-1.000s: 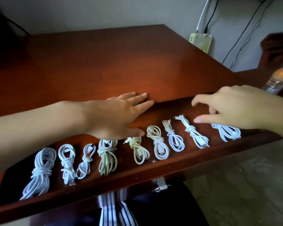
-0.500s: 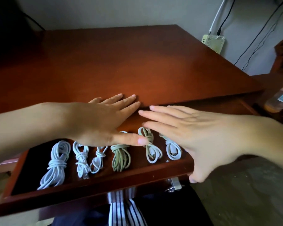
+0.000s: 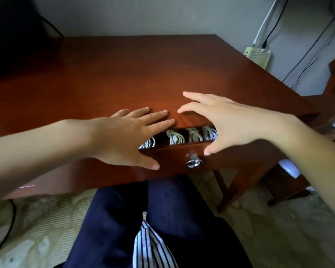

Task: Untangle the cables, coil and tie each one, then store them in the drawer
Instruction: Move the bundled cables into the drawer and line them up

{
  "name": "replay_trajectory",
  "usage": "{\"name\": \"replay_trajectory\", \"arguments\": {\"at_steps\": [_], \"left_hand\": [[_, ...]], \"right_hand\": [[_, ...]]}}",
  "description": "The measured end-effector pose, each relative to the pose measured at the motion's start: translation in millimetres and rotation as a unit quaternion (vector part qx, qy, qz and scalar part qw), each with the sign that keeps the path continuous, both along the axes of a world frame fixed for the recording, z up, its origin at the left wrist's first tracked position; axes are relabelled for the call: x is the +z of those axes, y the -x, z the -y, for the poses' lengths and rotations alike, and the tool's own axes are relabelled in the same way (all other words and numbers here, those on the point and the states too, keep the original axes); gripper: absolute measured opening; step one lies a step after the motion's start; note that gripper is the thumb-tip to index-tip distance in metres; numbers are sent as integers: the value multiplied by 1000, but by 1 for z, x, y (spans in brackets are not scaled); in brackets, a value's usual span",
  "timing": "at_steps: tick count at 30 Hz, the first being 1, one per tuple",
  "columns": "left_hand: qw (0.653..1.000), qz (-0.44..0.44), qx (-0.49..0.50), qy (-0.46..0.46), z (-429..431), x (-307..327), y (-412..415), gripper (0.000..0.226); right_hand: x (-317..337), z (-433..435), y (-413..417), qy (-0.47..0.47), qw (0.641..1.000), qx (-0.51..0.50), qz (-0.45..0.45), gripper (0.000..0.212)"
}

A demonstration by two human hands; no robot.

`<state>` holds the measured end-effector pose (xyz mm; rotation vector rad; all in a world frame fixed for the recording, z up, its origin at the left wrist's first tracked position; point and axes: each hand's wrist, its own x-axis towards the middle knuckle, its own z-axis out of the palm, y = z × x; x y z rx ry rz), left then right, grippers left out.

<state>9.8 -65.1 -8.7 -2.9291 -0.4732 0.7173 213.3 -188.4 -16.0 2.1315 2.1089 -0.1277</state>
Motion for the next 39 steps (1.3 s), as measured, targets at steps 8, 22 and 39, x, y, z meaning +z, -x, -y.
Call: {"name": "replay_trajectory", "arguments": {"at_steps": [8, 22, 39], "left_hand": [[997, 40, 51, -30, -32, -9, 20, 93], [990, 70, -48, -116, -52, -5, 17, 82], [967, 205, -59, -138, -52, -35, 34, 64]], "right_hand": [[-11, -19, 1, 19, 999, 25, 20, 112], [17, -39, 18, 43, 982, 26, 179, 108], [-34, -4, 2, -192, 978, 4, -87, 63]]}}
